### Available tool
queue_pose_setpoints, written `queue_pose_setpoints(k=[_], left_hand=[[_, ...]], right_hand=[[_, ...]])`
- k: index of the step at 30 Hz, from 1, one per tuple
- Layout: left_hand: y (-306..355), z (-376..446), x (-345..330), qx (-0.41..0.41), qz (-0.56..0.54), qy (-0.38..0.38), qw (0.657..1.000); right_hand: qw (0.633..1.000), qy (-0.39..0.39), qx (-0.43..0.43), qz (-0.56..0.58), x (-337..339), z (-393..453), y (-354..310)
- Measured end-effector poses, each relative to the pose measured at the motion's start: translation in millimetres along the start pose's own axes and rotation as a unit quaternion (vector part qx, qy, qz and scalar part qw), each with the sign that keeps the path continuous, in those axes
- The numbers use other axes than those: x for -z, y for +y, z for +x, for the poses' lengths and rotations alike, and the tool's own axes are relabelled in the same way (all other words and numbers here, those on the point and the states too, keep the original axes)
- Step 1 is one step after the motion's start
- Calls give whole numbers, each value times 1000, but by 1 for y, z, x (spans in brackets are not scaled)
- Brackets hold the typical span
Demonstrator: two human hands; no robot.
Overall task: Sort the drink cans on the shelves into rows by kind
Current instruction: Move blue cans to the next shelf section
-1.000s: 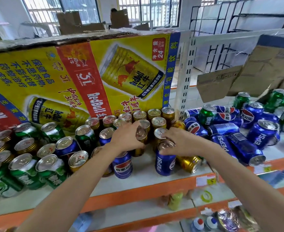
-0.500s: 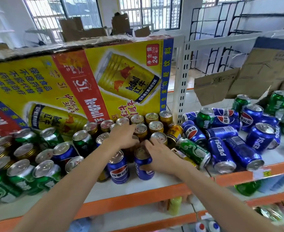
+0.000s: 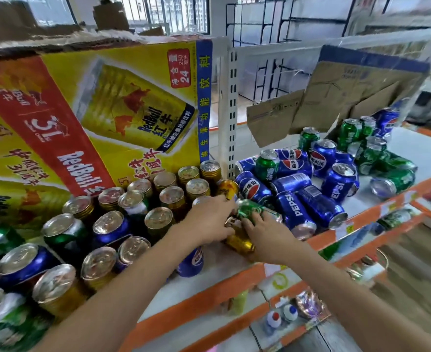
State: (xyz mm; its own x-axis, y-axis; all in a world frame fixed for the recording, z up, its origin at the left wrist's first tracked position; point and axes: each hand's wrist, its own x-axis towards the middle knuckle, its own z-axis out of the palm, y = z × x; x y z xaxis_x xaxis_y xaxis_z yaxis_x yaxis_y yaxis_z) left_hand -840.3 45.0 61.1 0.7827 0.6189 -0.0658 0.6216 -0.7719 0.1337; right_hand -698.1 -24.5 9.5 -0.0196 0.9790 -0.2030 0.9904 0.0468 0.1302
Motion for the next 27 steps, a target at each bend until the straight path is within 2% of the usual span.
queue_pose_setpoints(k=[3, 6, 8, 10, 13, 20, 23, 27], left_hand=[[3, 5, -12, -34, 40, -34, 998], [13, 12, -21, -69, 100, -67, 990], [19, 18, -29, -64, 127, -104, 984], [22, 23, -33, -40, 112, -124, 985], [22, 30, -33, -10, 89, -148, 985], [30, 33, -35, 64, 62, -173, 981], [32, 25, -30, 110, 12, -140, 984], [48, 11, -20, 177, -91, -44, 979]], right_hand=[[998, 29, 25, 41, 0, -4, 9], [989, 9, 67, 131, 5, -7, 24], [970, -9, 74, 230, 10, -7, 42], [958, 5, 69, 279, 17, -5, 68], [968, 43, 77, 236, 24, 2, 105], [962, 23, 180, 202, 5, 24, 129], [964, 35, 205, 168, -8, 30, 132], [962, 61, 243, 105, -15, 35, 135]])
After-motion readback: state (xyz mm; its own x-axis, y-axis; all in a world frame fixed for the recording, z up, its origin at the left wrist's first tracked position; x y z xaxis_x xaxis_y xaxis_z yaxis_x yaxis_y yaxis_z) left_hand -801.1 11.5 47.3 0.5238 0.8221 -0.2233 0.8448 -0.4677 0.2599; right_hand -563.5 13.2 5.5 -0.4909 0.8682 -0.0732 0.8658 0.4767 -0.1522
